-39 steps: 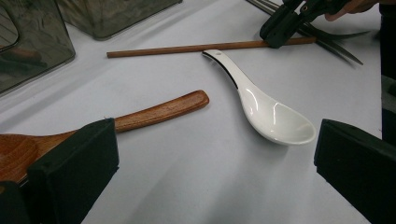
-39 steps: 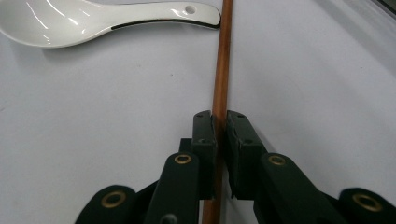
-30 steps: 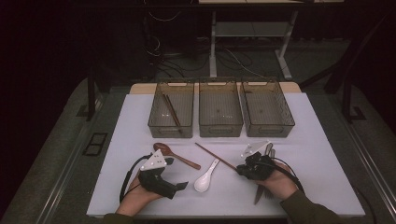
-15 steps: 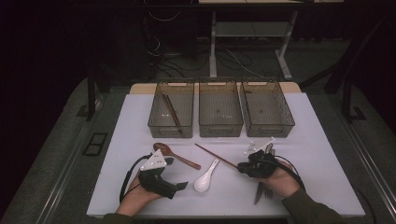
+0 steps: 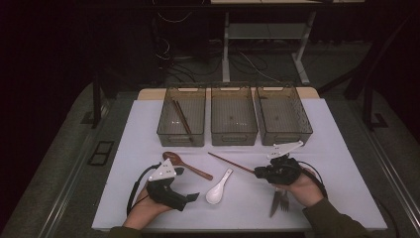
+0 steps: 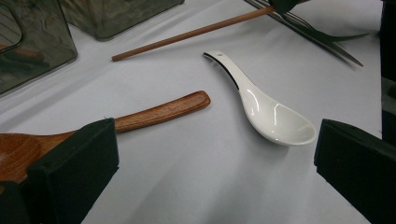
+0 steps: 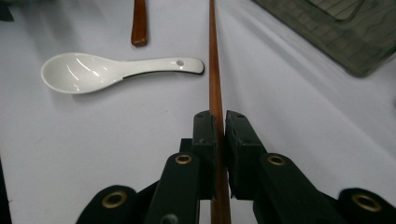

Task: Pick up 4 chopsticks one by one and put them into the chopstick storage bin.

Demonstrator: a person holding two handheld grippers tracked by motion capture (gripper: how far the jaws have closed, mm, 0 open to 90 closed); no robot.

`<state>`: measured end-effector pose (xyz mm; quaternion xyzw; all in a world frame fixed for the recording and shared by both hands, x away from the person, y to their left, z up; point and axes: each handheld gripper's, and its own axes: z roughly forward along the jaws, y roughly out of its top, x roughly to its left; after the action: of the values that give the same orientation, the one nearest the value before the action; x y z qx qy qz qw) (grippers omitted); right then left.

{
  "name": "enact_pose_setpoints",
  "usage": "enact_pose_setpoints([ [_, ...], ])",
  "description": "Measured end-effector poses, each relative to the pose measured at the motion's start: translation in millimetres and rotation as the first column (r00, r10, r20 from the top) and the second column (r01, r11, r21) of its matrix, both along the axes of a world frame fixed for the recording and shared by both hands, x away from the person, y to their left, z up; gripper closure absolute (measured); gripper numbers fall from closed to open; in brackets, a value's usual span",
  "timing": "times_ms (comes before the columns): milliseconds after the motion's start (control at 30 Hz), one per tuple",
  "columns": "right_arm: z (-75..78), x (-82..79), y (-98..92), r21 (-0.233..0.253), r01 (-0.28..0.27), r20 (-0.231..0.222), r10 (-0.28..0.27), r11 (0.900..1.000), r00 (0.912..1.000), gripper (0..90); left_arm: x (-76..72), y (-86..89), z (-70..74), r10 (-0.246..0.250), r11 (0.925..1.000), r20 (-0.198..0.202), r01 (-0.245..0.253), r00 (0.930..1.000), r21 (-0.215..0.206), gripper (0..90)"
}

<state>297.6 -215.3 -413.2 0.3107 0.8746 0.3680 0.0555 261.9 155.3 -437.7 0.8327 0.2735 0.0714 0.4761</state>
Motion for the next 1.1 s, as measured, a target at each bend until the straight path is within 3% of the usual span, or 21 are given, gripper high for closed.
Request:
enact_pose_setpoints([
  [567,20.7,1.5,-12.6,0.129,-0.002,0.041,-0.003,0.992,0.9991,82.7,0.2,-0.4,-0.5,0.001,1.0,-0.001,-0.001,1.0,0.001,0.0],
  [1100,43.1,10.2,-14.6,0.184,0.006,0.093,-0.023,0.983,0.9954,82.7,0.7,0.2,-1.0,0.001,1.0,-0.003,-0.001,1.0,0.002,0.0],
])
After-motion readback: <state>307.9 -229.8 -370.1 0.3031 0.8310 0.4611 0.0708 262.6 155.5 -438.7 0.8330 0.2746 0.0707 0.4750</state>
